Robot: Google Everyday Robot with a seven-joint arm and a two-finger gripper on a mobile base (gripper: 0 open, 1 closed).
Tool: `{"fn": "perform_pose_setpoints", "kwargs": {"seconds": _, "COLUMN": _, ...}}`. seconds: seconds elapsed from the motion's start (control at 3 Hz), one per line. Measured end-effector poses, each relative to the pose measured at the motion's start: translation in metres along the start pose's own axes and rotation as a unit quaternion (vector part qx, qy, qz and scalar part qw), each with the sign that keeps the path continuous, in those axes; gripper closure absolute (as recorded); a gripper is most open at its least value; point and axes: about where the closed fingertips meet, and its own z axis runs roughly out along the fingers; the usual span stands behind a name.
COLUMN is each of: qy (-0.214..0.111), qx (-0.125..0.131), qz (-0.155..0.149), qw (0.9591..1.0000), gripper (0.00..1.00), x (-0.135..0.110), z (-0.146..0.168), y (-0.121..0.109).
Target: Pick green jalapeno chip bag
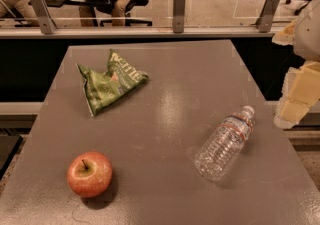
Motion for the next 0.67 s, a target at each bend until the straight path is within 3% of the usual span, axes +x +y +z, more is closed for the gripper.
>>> {"fn": "perform_pose_setpoints", "kwargs": {"seconds": 0.33, "qy": -0.001, "qx": 0.001, "qz": 0.0, "qw": 1.0, "gripper": 0.0, "x": 0.0, "z": 0.0, "y": 0.0}}
{"fn": "perform_pose_setpoints", "kwargs": {"seconds": 0.67, "qy": -0.021, "qx": 0.004, "qz": -0.039, "qw": 0.999, "gripper": 0.0, "x": -0.03, "z": 0.009, "y": -0.014}}
